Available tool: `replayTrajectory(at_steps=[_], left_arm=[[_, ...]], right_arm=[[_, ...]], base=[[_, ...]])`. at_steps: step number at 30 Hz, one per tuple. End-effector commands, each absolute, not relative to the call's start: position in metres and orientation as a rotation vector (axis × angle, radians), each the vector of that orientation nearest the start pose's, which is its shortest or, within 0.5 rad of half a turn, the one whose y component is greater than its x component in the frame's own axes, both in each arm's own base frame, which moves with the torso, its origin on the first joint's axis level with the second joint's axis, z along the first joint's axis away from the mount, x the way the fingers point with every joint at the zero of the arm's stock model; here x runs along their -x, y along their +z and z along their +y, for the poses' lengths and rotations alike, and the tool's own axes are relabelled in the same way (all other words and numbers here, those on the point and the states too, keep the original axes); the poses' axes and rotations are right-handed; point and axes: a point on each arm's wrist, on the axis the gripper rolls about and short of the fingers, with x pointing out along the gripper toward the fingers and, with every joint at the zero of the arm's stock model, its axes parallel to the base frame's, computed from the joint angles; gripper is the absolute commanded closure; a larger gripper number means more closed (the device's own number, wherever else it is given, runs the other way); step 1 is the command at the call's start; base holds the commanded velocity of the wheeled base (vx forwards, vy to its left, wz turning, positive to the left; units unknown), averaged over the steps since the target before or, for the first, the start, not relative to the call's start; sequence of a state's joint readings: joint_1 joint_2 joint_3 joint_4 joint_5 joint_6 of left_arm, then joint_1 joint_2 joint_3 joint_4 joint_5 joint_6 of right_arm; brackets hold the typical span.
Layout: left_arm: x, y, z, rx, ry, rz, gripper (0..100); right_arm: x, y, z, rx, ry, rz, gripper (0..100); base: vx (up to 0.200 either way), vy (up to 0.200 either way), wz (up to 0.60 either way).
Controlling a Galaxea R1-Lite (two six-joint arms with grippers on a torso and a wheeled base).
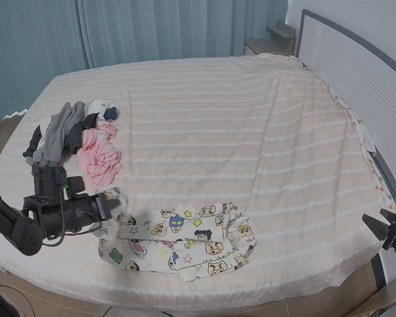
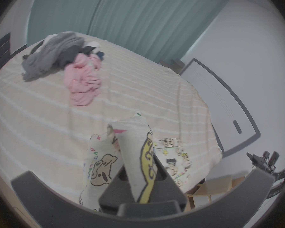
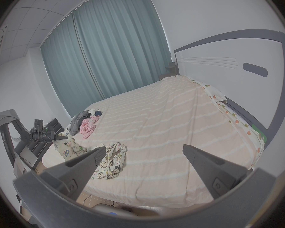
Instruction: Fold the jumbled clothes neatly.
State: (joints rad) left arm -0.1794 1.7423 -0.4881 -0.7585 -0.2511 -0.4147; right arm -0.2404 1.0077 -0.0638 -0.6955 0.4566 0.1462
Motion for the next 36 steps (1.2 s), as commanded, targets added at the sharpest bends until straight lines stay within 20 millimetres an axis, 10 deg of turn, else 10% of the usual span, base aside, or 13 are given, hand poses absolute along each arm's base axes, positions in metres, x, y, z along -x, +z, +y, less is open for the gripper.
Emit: replayTrajectory(at_steps=[1, 18, 34, 35, 36], left_arm=[[-0.262, 0.132, -0.142, 0.362, -0.442, 0.56, 100], [-0.27, 0.094, -0.255, 0.376, -0.526, 0.627, 100], [-0.277, 0.078, -0.281, 0.456, -0.552, 0.591, 100], [-0.277, 0.078, -0.281, 0.456, -0.552, 0.591, 0], [-0.277, 0.078, -0.281, 0.457, -0.552, 0.59, 0]], right_arm=[[-0.101, 0.132, -0.014, -0.232, 0.198, 0.251, 0], [-0.101, 0.132, -0.014, -0.229, 0.198, 0.251, 0], [-0.1, 0.131, -0.014, -0.225, 0.198, 0.253, 0], [-0.1, 0.131, -0.014, -0.226, 0.198, 0.255, 0], [-0.1, 0.13, -0.014, -0.226, 0.198, 0.256, 0]], base=[[0.0, 0.0, 0.0], [0.0, 0.0, 0.0], [0.0, 0.0, 0.0], [0.0, 0.0, 0.0], [0.0, 0.0, 0.0]])
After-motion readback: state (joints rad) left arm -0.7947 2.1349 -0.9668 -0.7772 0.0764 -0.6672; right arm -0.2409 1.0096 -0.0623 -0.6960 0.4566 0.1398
